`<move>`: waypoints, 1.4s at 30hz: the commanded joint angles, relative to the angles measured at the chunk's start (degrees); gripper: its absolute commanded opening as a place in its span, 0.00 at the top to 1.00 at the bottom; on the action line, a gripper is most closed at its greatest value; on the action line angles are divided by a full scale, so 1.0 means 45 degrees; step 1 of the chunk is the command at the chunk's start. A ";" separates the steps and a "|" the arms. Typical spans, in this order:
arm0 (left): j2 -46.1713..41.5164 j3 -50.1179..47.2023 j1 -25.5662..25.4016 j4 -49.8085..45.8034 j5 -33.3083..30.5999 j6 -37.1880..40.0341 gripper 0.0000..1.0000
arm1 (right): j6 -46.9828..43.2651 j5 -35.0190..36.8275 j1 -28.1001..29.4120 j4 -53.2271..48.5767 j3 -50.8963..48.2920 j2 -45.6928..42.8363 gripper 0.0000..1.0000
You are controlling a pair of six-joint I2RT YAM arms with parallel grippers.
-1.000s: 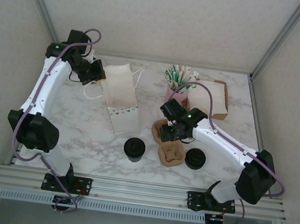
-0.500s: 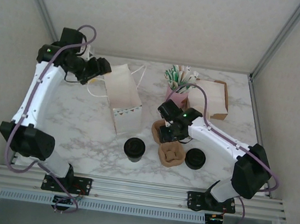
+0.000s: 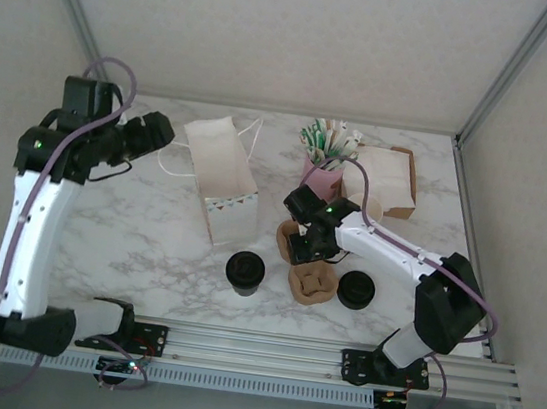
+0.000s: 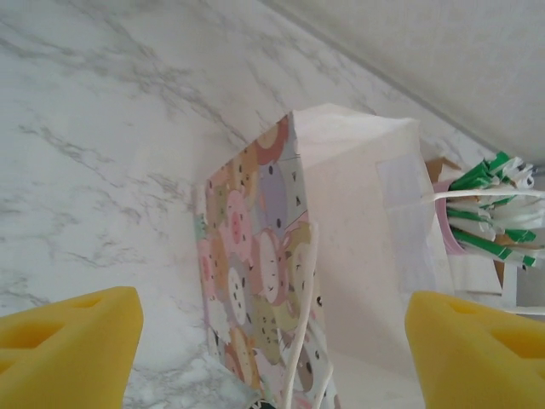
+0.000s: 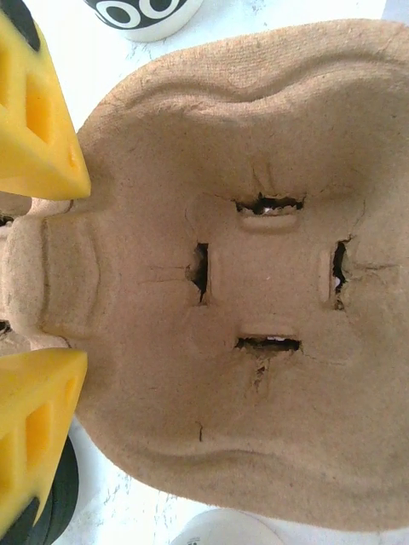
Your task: Pack the takeout coffee
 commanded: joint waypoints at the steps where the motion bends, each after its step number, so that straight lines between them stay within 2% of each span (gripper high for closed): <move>1: -0.1000 -0.0926 0.0054 0.0569 -0.1062 -0.0591 0.19 | -0.0134 -0.0027 -0.0073 -0.0304 -0.0066 0.0223 0.51; 2: -0.1279 -0.1226 0.0053 0.0730 -0.1118 -0.0742 0.19 | -0.0160 -0.0053 -0.0064 -0.0321 -0.0033 0.0255 0.54; 8: -0.2004 -0.2321 0.0054 0.0816 -0.1941 -0.1329 0.19 | -0.0175 -0.0021 -0.0055 -0.0437 0.0052 0.0207 0.56; 11: -0.2179 -0.2782 0.0065 0.0961 -0.2140 -0.1648 0.19 | -0.0168 -0.0014 -0.0056 -0.0586 0.0161 0.0170 0.60; 23: -0.2329 -0.3904 0.0070 0.1572 -0.2032 -0.2075 0.18 | -0.0057 0.0236 -0.0068 -0.0988 0.0465 -0.0418 0.60; 39: -0.2930 -0.4349 0.0055 0.1800 -0.3097 -0.2466 0.18 | 0.0412 0.0264 -0.0073 -0.1383 0.0844 -0.1085 0.62; 42: -0.3222 -0.4277 0.0061 0.1984 -0.3122 -0.2590 0.13 | 0.0572 0.0224 -0.0071 -0.1502 0.1071 -0.1415 0.63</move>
